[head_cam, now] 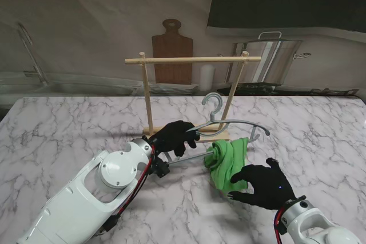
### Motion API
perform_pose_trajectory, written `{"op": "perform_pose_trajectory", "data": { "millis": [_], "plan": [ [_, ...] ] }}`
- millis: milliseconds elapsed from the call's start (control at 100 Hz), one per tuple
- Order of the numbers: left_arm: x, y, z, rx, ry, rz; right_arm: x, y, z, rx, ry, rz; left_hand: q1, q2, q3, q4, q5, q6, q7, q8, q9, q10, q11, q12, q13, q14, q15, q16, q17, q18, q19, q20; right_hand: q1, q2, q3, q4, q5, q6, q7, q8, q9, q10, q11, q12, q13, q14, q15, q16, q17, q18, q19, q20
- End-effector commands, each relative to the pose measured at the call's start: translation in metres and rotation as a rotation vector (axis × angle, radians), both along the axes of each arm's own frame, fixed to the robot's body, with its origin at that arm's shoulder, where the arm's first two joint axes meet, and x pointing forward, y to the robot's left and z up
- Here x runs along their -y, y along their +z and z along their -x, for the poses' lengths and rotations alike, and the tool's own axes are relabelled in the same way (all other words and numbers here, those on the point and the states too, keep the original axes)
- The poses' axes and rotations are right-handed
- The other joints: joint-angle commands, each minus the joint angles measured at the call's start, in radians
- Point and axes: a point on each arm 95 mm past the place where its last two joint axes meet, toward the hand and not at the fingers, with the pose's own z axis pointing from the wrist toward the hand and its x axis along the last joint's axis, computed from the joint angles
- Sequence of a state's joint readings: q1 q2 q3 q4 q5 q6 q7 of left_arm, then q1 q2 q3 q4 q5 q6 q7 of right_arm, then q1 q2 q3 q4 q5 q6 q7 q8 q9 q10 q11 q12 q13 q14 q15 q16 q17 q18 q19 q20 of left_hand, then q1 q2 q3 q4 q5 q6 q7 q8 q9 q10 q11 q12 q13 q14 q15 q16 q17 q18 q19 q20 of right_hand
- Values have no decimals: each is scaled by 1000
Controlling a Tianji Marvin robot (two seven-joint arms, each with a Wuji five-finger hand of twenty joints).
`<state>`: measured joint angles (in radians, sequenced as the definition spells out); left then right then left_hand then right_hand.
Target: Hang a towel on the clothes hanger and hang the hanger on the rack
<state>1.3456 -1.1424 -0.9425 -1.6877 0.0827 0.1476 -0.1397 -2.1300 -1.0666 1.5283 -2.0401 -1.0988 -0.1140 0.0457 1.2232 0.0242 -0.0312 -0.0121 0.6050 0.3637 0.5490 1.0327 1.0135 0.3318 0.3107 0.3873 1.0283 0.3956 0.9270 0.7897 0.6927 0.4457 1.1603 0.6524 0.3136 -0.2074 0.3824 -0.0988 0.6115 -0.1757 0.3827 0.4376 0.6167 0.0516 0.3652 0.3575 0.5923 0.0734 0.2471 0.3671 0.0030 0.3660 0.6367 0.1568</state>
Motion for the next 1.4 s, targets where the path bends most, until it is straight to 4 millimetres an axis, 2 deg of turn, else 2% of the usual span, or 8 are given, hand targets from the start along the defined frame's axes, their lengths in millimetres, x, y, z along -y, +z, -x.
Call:
{"op": "perform_pose_trajectory", "data": {
  "millis": [0,200,390,680,870,900,1190,1390],
  "plan": [
    [6,-2,1,23,-25,-4,1,-3,2,0,2,-3,35,81,10,9,21,-60,8,28,7,-29,24,17,43,-6,35,14,31,-26,380,-12,-52,41,-23,16,-42,-20,-20,-25,-22,2,-22,-7,-19,3,-30,-14,-25,33,-17,14],
    [4,-6,-1,121,-67,-42,8,3,2,89,-32,-63,4,87,3,2,-1,-131,35,46,-21,-85,42,31,32,-45,33,18,26,-61,371,-21,-37,18,-6,24,86,30,73,-14,32,8,40,15,33,5,-5,1,29,21,37,43],
    [0,-9,-1,193,-81,-72,21,14,8,169,-79,-104,-1,92,4,0,-9,-136,48,40,-24,-92,47,33,34,-53,32,21,26,-72,369,-21,-8,-17,12,28,173,63,138,23,81,15,85,43,72,10,35,18,104,10,162,128],
    [-1,-5,2,270,-55,-59,34,27,17,290,-130,-182,-4,93,4,0,-18,-137,60,30,-29,-93,54,33,43,-59,39,25,38,-82,375,-18,101,-11,-16,35,220,73,140,37,119,14,91,49,96,14,45,17,115,12,191,156],
    [1,-4,10,309,-117,-70,39,37,10,394,-169,-219,-9,96,2,-1,-25,-149,68,27,-34,-104,55,32,36,-63,36,24,32,-84,371,-19,68,-59,-32,37,78,68,69,12,76,6,63,32,66,13,16,1,108,8,180,152],
    [1,-4,12,315,-129,-72,40,39,9,404,-170,-217,-9,96,2,-1,-26,-149,69,26,-36,-104,55,31,35,-63,35,24,31,-85,370,-19,33,-82,27,35,47,62,45,-2,67,-1,61,15,62,10,6,-11,107,6,174,151],
    [-2,-4,23,391,-217,-114,39,55,-14,478,-161,-168,-11,97,2,-2,-31,-154,78,21,-39,-110,57,30,31,-68,31,24,26,-87,366,-18,-82,-230,164,15,-308,59,-92,-87,-124,-48,17,-61,-46,-14,-92,-79,72,-27,117,143],
    [1,-1,28,441,-240,-128,29,57,-31,442,-138,-155,-13,98,2,-1,-34,-154,84,16,-39,-111,60,30,32,-72,31,24,23,-93,362,-18,-141,-273,221,-3,-263,114,-31,-78,-185,-13,54,-81,-68,-8,-102,-94,58,-24,87,145]
  ]
}}
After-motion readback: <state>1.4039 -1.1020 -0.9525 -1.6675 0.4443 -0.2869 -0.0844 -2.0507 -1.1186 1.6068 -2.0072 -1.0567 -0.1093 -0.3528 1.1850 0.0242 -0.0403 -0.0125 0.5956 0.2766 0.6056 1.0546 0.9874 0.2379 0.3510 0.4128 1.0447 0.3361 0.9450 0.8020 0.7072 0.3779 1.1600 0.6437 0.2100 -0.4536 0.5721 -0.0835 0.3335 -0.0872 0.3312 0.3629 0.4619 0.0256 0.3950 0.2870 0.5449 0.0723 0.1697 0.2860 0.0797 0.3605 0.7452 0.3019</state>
